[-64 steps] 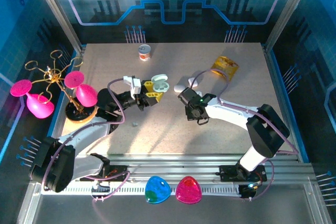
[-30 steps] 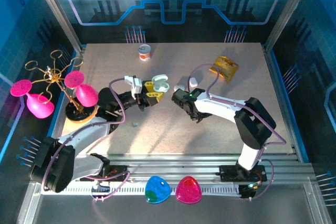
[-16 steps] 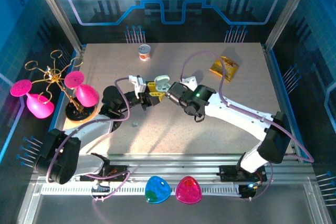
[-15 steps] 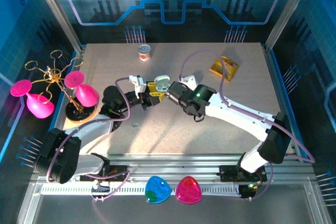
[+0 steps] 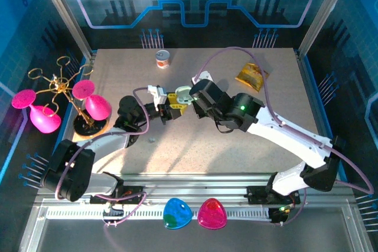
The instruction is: Insert wireless bluetooth earbuds into charging case
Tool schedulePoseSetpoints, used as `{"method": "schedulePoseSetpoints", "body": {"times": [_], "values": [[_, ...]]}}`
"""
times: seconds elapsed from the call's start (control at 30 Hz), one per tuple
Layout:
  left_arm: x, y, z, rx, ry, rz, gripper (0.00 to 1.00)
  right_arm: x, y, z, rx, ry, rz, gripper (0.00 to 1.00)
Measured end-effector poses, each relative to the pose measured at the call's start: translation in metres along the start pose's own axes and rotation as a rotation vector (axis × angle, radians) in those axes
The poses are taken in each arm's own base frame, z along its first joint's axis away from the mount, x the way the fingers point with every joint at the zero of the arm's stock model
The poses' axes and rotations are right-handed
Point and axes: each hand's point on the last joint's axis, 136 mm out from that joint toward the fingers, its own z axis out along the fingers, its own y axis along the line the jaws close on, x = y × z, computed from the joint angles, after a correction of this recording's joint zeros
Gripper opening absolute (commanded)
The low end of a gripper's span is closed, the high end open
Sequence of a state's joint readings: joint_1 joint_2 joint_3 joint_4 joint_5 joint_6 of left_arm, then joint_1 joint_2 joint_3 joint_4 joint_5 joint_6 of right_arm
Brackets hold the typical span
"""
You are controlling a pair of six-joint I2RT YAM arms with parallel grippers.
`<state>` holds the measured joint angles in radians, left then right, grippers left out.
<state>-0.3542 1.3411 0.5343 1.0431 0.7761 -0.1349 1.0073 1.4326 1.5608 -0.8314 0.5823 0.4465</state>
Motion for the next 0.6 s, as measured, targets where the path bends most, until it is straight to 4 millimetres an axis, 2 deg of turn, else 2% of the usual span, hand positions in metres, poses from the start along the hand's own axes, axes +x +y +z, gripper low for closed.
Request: {"method": "schedulePoseSetpoints", "body": {"times": [0.27, 0.6], "values": [[0.001, -0.006, 0.000, 0.032, 0.007, -0.008, 0.31, -0.013, 0.023, 0.000, -0.111, -0.023, -0.038, 0.07], [-0.004, -0.013, -0.002, 0.059, 0.006, -0.014, 0.31, -0.011, 0.025, 0.007, -0.114, -0.011, -0.068, 0.07]]}}
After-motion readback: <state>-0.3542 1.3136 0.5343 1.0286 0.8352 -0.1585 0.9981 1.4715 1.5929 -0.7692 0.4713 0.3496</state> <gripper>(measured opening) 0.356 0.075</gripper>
